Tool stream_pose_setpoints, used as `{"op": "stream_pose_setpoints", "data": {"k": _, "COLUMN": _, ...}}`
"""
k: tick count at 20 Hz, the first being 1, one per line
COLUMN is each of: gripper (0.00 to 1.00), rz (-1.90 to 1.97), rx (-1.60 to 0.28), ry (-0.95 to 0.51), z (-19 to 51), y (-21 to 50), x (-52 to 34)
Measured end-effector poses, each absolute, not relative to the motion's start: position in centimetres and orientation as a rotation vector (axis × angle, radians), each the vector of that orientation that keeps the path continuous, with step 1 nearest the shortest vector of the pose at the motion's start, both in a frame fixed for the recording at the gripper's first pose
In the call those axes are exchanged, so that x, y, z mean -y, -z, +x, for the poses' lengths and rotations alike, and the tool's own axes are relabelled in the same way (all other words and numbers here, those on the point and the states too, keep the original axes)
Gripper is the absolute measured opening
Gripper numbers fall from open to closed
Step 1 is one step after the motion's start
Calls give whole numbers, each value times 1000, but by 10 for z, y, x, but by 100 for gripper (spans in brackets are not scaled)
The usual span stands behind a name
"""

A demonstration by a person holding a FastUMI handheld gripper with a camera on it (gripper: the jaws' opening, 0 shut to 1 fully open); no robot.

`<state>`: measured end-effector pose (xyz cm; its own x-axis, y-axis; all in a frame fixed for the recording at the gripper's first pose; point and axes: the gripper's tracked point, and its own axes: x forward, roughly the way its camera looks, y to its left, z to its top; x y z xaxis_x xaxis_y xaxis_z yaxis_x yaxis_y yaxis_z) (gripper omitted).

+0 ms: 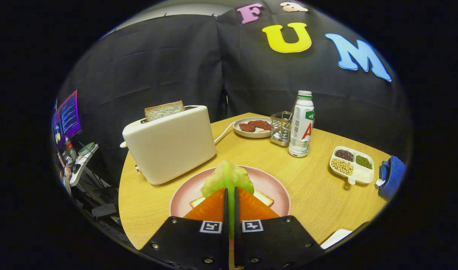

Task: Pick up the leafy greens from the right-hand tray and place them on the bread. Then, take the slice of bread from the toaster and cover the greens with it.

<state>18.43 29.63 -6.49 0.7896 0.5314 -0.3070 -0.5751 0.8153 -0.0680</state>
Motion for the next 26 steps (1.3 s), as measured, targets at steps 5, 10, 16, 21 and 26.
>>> {"op": "stream_pose_setpoints", "data": {"k": 5, "gripper": 38, "rz": -158, "rx": -244, "ry": -577, "z": 185, "y": 57, "x": -297}}
{"op": "stream_pose_setpoints", "data": {"k": 10, "gripper": 62, "rz": -208, "rx": -108, "ry": -507, "z": 176, "y": 20, "x": -299}}
{"op": "stream_pose_setpoints", "data": {"k": 16, "gripper": 62, "rz": -192, "rx": -30, "ry": -549, "z": 161, "y": -20, "x": -304}}
{"op": "stream_pose_setpoints", "data": {"k": 21, "gripper": 61, "rz": -171, "rx": 19, "ry": -516, "z": 146, "y": -37, "x": -307}}
{"op": "stream_pose_setpoints", "data": {"k": 26, "gripper": 61, "rz": -69, "rx": 69, "ry": -338, "z": 139, "y": -47, "x": -320}}
